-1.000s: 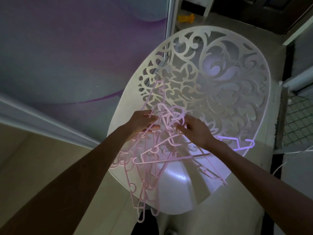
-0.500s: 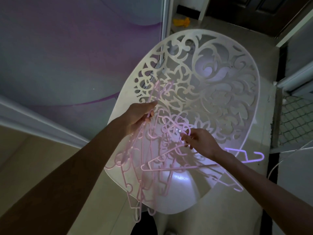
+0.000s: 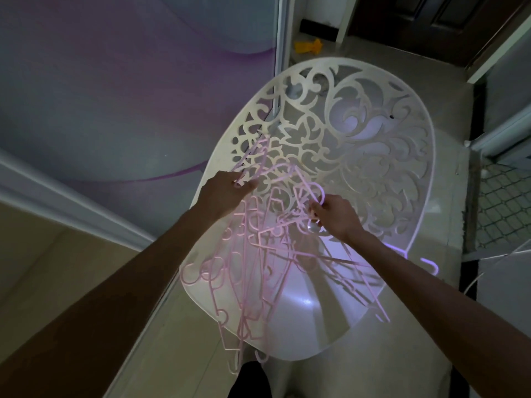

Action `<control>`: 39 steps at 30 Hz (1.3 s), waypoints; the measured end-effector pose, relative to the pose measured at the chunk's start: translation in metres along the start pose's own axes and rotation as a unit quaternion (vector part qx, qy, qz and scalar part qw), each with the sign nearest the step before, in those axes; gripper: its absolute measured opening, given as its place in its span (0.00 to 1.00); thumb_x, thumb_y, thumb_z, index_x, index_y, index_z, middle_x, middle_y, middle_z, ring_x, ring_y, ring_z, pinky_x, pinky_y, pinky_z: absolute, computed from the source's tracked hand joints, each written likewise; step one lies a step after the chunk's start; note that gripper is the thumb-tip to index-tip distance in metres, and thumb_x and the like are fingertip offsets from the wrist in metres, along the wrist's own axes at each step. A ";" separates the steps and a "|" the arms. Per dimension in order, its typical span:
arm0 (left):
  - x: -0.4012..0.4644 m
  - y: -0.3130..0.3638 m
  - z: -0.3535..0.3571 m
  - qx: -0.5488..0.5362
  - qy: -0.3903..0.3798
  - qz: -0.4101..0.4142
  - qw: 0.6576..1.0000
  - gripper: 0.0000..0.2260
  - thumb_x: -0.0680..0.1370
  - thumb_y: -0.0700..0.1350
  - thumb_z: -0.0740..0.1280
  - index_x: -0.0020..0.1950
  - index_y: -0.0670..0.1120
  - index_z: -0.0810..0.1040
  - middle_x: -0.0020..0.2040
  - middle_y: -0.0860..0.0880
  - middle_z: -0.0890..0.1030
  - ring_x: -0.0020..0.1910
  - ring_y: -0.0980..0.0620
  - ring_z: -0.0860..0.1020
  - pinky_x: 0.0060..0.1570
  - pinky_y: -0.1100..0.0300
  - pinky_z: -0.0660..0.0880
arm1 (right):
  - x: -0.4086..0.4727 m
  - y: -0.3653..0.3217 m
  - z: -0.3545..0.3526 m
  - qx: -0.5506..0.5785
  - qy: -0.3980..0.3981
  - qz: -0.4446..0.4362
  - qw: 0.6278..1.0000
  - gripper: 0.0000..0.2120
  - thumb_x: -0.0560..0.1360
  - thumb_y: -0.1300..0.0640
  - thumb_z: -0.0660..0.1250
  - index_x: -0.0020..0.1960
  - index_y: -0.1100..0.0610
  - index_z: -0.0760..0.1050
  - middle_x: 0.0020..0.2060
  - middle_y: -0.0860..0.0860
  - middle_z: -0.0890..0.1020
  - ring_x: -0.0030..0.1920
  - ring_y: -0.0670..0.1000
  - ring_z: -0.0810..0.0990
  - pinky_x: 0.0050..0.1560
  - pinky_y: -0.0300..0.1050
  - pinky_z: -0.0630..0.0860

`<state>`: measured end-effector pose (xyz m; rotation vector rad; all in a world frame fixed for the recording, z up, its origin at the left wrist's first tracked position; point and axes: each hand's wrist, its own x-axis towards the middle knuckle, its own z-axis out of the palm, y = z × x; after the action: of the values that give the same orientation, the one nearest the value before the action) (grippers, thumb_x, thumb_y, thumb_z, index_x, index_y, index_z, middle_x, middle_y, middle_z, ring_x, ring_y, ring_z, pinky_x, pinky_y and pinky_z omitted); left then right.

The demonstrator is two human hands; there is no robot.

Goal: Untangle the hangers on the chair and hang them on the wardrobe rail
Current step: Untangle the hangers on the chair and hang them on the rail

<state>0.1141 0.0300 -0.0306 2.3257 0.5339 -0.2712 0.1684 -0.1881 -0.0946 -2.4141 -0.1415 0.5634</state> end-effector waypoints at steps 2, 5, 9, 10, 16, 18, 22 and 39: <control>0.002 -0.009 0.000 0.000 -0.004 0.013 1.000 0.24 0.77 0.55 0.63 0.69 0.43 0.71 0.60 0.43 0.79 0.55 0.43 0.79 0.57 0.58 0.70 | -0.003 0.002 0.004 0.004 0.000 0.001 1.000 0.13 0.78 0.54 0.59 0.43 0.58 0.79 0.40 0.58 0.84 0.43 0.60 0.83 0.50 0.53 0.77; 0.006 -0.021 0.001 0.021 -0.011 0.030 0.999 0.25 0.77 0.56 0.63 0.69 0.44 0.70 0.59 0.44 0.80 0.52 0.43 0.81 0.57 0.56 0.71 | -0.005 0.004 0.006 0.010 0.010 -0.002 1.000 0.13 0.78 0.54 0.59 0.43 0.59 0.79 0.40 0.58 0.85 0.41 0.59 0.83 0.50 0.53 0.78; 0.015 -0.028 -0.002 0.052 0.002 0.035 0.998 0.25 0.76 0.57 0.64 0.69 0.44 0.71 0.56 0.46 0.82 0.46 0.46 0.82 0.54 0.59 0.71 | -0.001 0.006 0.007 0.019 0.020 -0.003 1.000 0.13 0.78 0.54 0.59 0.40 0.55 0.78 0.38 0.57 0.85 0.40 0.58 0.83 0.50 0.53 0.78; 0.019 -0.027 -0.002 0.038 0.003 0.026 0.999 0.25 0.76 0.56 0.66 0.68 0.43 0.71 0.55 0.46 0.82 0.45 0.47 0.82 0.52 0.61 0.70 | 0.000 0.006 0.008 0.019 0.023 0.001 1.000 0.13 0.78 0.53 0.59 0.39 0.55 0.77 0.38 0.57 0.85 0.39 0.57 0.83 0.50 0.53 0.78; 0.037 0.025 0.002 -0.251 -0.104 -0.126 0.954 0.14 0.76 0.47 0.68 0.34 0.41 0.73 0.23 0.49 0.76 0.18 0.60 0.70 0.17 0.72 0.62 | 0.001 0.006 0.009 0.015 0.041 0.021 0.999 0.13 0.79 0.52 0.58 0.41 0.55 0.78 0.37 0.54 0.84 0.36 0.52 0.83 0.49 0.47 0.78; 0.044 0.048 -0.007 -0.362 -0.145 -0.180 0.903 0.13 0.77 0.44 0.66 0.34 0.43 0.71 0.28 0.50 0.71 0.21 0.60 0.66 0.15 0.71 0.61 | 0.003 0.006 0.008 0.007 0.037 0.034 0.999 0.13 0.78 0.52 0.59 0.41 0.54 0.78 0.36 0.53 0.84 0.38 0.53 0.83 0.48 0.47 0.78; 0.054 0.076 -0.044 -0.500 -0.228 -0.255 0.796 0.10 0.80 0.41 0.61 0.38 0.45 0.69 0.29 0.51 0.70 0.13 0.60 0.66 0.13 0.72 0.58 | 0.013 0.008 0.004 -0.005 0.023 0.056 0.998 0.13 0.77 0.51 0.59 0.42 0.55 0.79 0.36 0.53 0.84 0.42 0.56 0.83 0.50 0.49 0.78; -0.048 -0.043 -0.025 -0.475 -0.086 -0.208 0.850 0.14 0.81 0.53 0.56 0.45 0.44 0.71 0.27 0.54 0.73 0.15 0.62 0.61 0.15 0.73 0.55 | -0.007 0.005 -0.008 -0.144 0.024 -0.050 0.988 0.21 0.82 0.46 0.47 0.72 0.51 0.62 0.51 0.60 0.80 0.52 0.63 0.78 0.52 0.53 0.72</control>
<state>0.0531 0.0620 -0.0227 1.1958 0.8423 -0.3170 0.1652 -0.1985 -0.0892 -2.6798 -0.3440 0.4653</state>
